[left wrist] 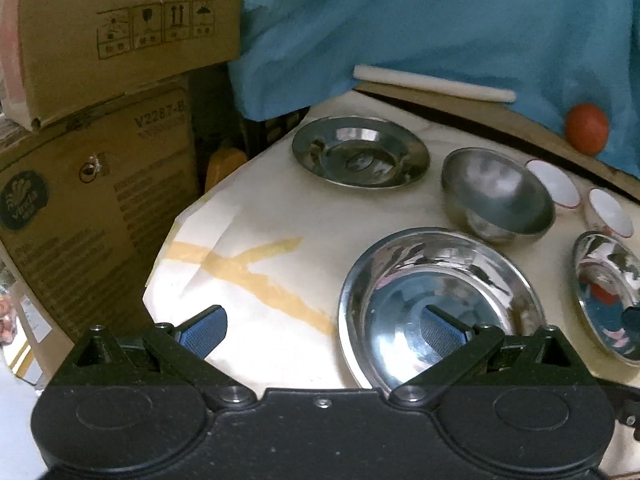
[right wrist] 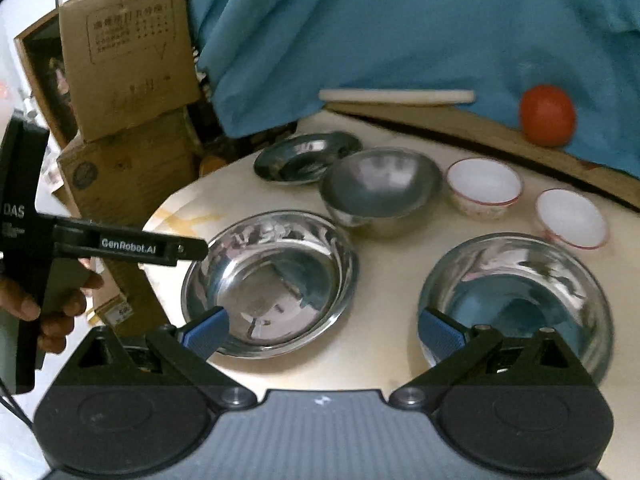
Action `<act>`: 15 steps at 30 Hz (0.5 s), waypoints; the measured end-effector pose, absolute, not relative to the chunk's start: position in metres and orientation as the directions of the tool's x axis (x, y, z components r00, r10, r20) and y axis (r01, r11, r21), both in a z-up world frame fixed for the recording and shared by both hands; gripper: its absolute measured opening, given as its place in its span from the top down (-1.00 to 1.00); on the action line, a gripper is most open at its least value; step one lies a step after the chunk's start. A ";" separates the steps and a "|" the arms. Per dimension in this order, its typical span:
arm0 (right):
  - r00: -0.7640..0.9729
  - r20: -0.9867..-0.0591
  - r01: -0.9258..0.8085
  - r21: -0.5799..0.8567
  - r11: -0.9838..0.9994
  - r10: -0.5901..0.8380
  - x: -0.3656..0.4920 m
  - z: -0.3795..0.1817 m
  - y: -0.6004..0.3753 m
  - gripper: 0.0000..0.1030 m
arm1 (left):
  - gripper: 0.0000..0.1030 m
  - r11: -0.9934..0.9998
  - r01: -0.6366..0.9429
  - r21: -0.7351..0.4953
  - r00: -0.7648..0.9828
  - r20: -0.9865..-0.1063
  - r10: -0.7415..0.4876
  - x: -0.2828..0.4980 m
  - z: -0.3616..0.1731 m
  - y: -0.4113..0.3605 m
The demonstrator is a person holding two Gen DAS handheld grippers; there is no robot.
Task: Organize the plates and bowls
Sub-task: 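Move both grippers forward to the rim of the large steel plate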
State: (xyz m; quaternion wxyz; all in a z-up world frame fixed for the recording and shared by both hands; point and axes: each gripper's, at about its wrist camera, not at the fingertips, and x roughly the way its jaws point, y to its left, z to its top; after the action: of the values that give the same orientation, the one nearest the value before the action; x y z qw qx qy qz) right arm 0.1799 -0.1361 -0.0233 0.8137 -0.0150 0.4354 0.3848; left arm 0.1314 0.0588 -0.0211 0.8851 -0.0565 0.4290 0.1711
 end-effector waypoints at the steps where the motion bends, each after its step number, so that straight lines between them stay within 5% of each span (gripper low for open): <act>1: 0.311 -0.723 -0.648 0.314 0.694 0.617 0.181 -0.026 -0.134 -0.99 | -0.98 0.933 -0.357 0.054 0.564 -0.783 0.262 0.134 -0.022 0.059; 15: 0.236 -0.758 -0.655 0.338 0.676 0.608 0.214 -0.042 -0.105 -0.81 | -0.74 0.955 -0.297 0.023 0.526 -0.830 0.184 0.157 -0.035 0.075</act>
State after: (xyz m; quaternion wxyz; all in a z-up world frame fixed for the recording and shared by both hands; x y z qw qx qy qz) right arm 0.2137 -0.1050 -0.0418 0.7857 -0.0248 0.4696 0.4018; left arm 0.1572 0.0754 -0.0352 0.8715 -0.0606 0.4666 0.1381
